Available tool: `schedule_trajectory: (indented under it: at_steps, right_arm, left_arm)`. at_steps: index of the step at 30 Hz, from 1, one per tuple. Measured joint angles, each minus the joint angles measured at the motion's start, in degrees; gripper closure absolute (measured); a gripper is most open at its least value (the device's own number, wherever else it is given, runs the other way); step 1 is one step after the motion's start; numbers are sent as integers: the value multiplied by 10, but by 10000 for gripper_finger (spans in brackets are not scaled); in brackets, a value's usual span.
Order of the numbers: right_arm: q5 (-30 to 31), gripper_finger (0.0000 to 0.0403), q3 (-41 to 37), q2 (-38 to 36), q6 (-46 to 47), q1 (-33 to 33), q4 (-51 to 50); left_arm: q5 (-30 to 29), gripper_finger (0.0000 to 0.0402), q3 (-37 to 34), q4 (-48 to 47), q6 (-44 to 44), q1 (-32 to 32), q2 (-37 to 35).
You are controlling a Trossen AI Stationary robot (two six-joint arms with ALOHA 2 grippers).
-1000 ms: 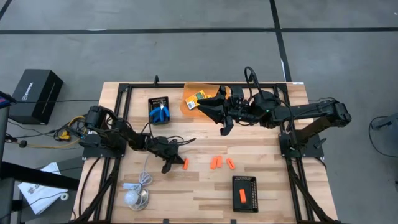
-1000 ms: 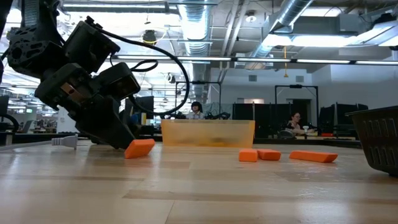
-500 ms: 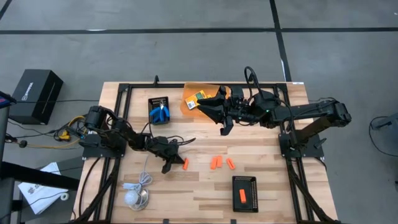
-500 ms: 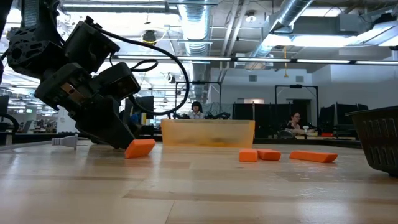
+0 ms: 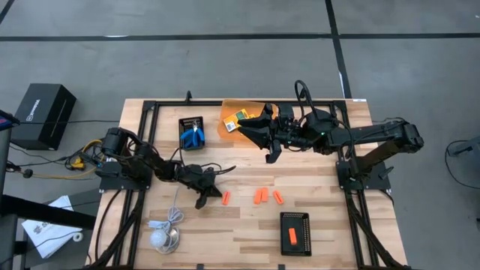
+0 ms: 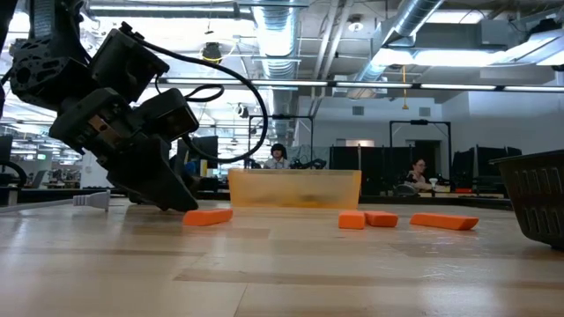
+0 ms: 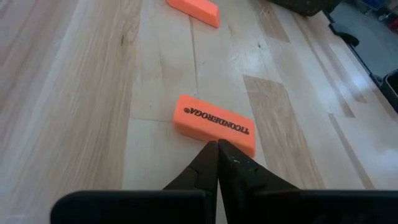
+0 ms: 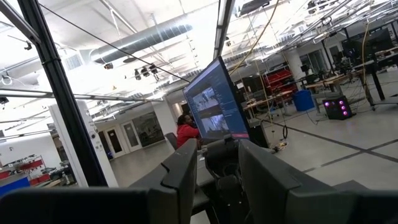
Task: Pick & Place School Supplies
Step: Put the eraser into the bottom black bin
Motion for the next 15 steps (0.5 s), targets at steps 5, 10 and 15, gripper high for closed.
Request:
schedule_trajectory:
  at_steps: [5,10,15]
  right_arm:
    - [-2,291,0,0,0,0,0]
    - [-4,291,0,0,0,0,-2]
    - [-3,291,0,0,0,0,0]
  left_arm:
    - [2,399,-2,4,-24,7,-34]
    - [13,399,-1,2,-18,26,-38]
    - [24,399,13,1,-9,27,-28]
